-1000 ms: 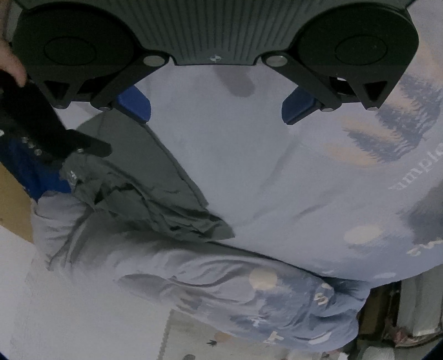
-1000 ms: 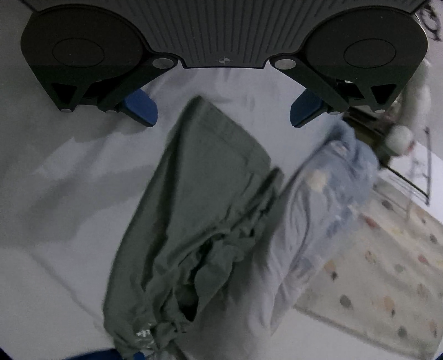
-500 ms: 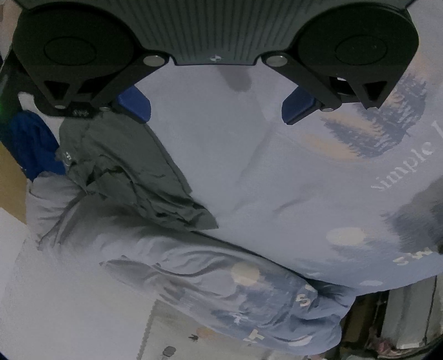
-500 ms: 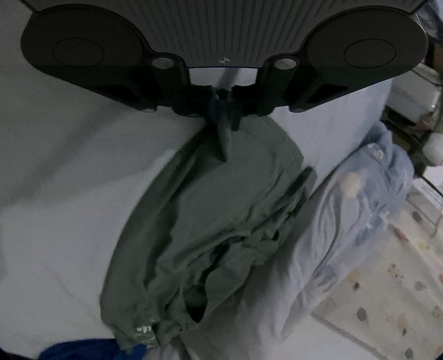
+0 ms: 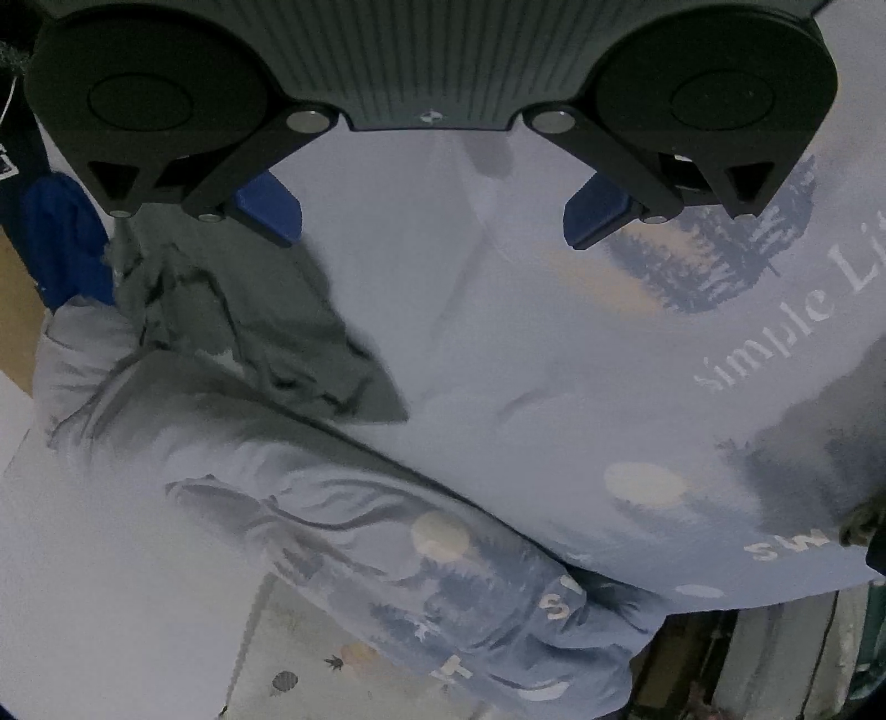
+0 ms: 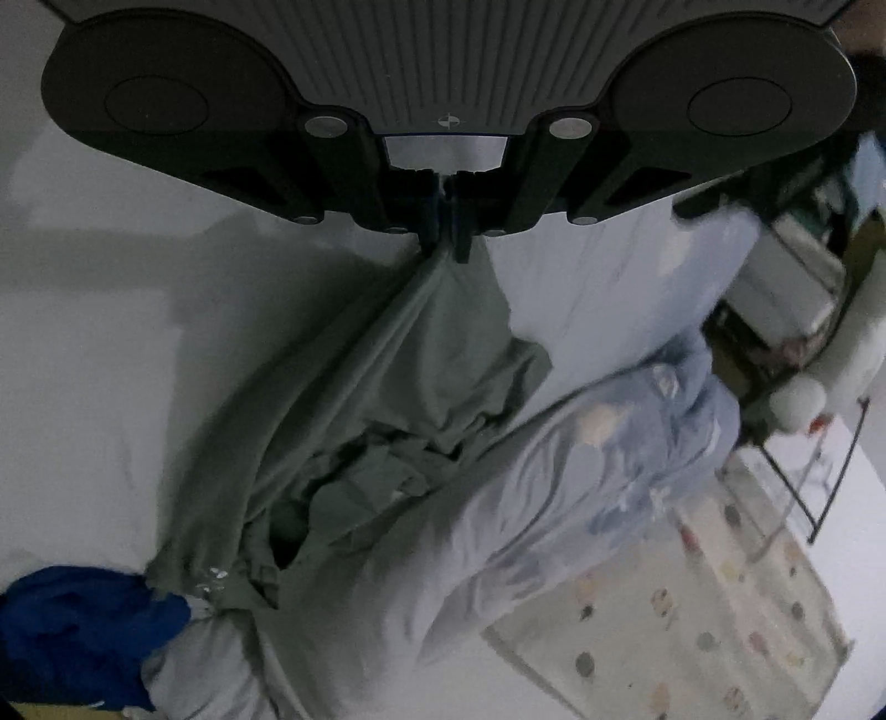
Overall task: Fold clothes
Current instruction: 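Grasp the grey T-shirt's shoulder edge with the right gripper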
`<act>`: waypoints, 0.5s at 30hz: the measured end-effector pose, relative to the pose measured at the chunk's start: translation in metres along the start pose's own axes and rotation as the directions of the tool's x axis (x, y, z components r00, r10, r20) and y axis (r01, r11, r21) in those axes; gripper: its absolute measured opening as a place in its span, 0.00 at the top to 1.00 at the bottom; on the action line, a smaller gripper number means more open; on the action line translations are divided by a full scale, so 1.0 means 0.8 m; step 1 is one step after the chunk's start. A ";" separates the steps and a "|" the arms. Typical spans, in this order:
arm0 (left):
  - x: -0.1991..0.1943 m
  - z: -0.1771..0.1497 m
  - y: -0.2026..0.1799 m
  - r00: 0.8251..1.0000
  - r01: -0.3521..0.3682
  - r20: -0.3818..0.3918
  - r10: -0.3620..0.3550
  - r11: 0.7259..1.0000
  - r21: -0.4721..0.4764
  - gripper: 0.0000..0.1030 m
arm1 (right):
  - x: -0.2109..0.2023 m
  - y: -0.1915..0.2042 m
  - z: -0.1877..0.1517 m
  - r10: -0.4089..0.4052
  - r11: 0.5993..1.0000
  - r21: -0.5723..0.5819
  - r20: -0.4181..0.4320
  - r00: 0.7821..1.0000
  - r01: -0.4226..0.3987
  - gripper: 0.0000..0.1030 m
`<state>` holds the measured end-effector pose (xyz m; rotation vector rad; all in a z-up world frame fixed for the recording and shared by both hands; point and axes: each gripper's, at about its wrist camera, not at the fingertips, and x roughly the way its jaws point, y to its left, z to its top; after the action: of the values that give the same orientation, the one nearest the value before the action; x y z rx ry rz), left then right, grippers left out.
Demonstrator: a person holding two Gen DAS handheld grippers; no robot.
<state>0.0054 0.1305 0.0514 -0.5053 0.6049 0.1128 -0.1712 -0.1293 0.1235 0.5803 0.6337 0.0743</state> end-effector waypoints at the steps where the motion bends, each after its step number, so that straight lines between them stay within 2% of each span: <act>1: -0.001 0.001 0.001 1.000 0.005 0.002 -0.005 1.000 -0.004 0.00 | -0.013 -0.001 -0.004 -0.002 1.000 -0.006 -0.013 1.000 0.002 0.96; 6: -0.003 0.006 0.016 0.997 0.071 0.004 -0.071 0.996 -0.049 0.00 | -0.090 -0.002 -0.028 -0.018 0.999 -0.029 -0.085 0.996 0.015 0.96; 10: 0.001 0.005 0.031 0.992 0.118 -0.027 -0.121 0.988 -0.097 0.00 | -0.148 -0.002 -0.039 -0.025 0.999 -0.042 -0.124 0.992 0.020 0.96; 15: 0.012 -0.005 0.033 0.975 0.191 -0.088 -0.202 0.973 -0.127 0.00 | -0.219 -0.009 -0.046 -0.034 0.999 -0.044 -0.158 0.987 0.027 0.96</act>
<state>0.0050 0.1509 0.0320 -0.6860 0.6450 -0.0660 -0.3348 -0.1593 0.1898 0.5276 0.7935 0.1055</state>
